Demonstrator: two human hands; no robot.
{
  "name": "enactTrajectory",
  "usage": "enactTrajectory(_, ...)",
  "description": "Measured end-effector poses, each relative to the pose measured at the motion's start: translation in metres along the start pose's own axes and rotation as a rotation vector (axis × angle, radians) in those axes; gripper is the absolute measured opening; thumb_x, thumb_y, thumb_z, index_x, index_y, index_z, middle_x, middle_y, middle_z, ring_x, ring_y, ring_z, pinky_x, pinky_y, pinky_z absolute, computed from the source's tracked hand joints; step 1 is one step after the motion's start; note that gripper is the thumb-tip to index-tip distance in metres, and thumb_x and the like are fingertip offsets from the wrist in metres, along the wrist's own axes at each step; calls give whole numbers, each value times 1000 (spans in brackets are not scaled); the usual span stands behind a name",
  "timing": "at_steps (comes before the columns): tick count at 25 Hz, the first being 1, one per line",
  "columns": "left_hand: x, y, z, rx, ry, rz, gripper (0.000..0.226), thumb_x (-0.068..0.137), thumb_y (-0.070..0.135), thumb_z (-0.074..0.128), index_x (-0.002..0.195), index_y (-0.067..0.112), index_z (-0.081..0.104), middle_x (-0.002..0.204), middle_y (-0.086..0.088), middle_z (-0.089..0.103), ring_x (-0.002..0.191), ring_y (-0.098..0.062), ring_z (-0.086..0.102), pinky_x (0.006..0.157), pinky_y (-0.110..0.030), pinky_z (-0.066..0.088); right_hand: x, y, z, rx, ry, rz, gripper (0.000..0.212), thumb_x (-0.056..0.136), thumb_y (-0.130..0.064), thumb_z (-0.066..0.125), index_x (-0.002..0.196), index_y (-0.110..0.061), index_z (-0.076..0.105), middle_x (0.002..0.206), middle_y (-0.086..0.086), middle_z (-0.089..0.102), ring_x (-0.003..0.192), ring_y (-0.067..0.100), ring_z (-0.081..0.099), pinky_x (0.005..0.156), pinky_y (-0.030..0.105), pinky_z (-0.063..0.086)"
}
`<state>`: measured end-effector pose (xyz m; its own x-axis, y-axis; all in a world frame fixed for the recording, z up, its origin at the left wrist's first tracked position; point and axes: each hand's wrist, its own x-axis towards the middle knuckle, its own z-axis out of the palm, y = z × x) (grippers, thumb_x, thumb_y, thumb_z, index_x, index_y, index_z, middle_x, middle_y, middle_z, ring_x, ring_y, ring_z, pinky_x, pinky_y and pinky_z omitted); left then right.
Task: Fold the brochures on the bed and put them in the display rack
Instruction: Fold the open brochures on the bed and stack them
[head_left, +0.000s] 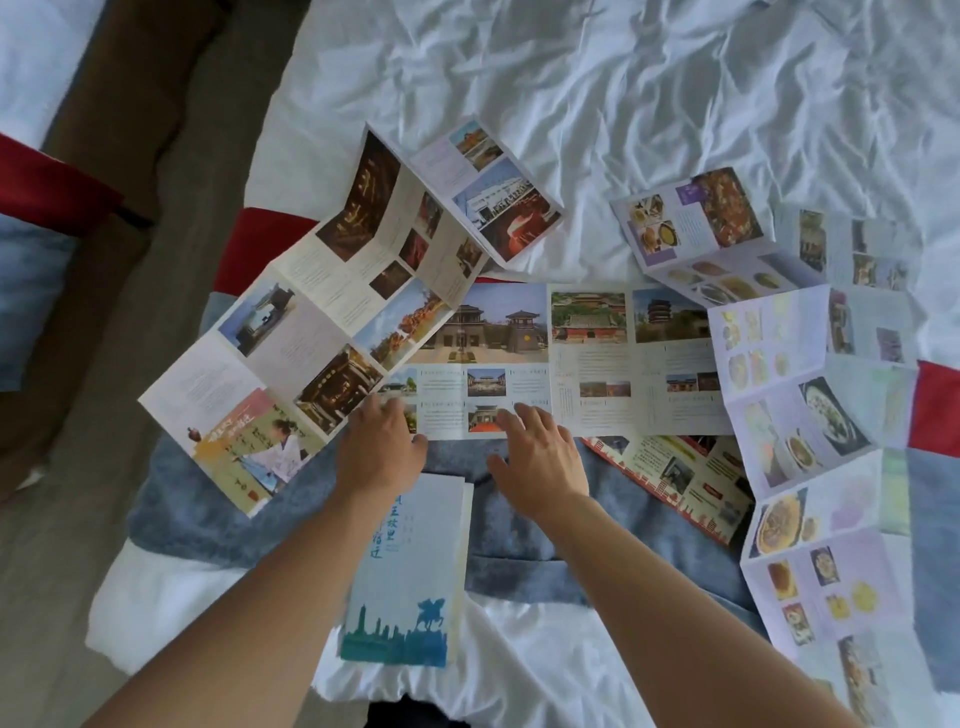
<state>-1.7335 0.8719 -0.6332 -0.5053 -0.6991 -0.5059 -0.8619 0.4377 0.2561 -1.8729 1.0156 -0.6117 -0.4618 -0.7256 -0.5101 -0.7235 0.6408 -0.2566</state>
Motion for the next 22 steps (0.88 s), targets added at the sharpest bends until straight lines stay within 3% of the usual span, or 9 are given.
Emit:
enactTrajectory(6,22,3,-11,-321,-10,-227,46,89,29,67,128,10,50,136,-13,41,114,-32,54,88,-43,52,17,-6,-2,11,-14,46,56,96,-34,55,147,-21,36,153,2,37,139,25,33,112,42,32)
enactTrajectory(11,29,15,-17,-528,-19,-405,42,90,18,67,126,12,45,123,-10,61,103,-32,64,82,-45,57,16,-1,-5,41,1,46,59,95,-33,57,149,-22,36,155,1,35,141,23,31,114,41,31)
enactTrajectory(15,10,32,-11,-516,-31,-414,34,90,12,61,121,16,47,118,-8,65,87,-25,64,59,-32,51,7,14,-10,42,-11,36,59,95,-33,57,149,-21,35,155,2,35,141,24,33,114,42,30)
enactTrajectory(20,-19,57,-3,-594,9,-326,25,91,13,59,115,19,51,121,-4,66,99,-25,68,70,-38,60,-11,34,-14,63,-45,16,63,96,-38,55,151,-22,29,154,2,36,139,25,36,113,43,30)
enactTrajectory(22,-29,73,0,-646,32,-272,28,93,14,60,118,20,51,125,-3,66,100,-24,68,66,-31,59,-19,41,-16,101,-39,26,62,98,-43,52,152,-21,30,151,2,40,137,24,38,112,44,33)
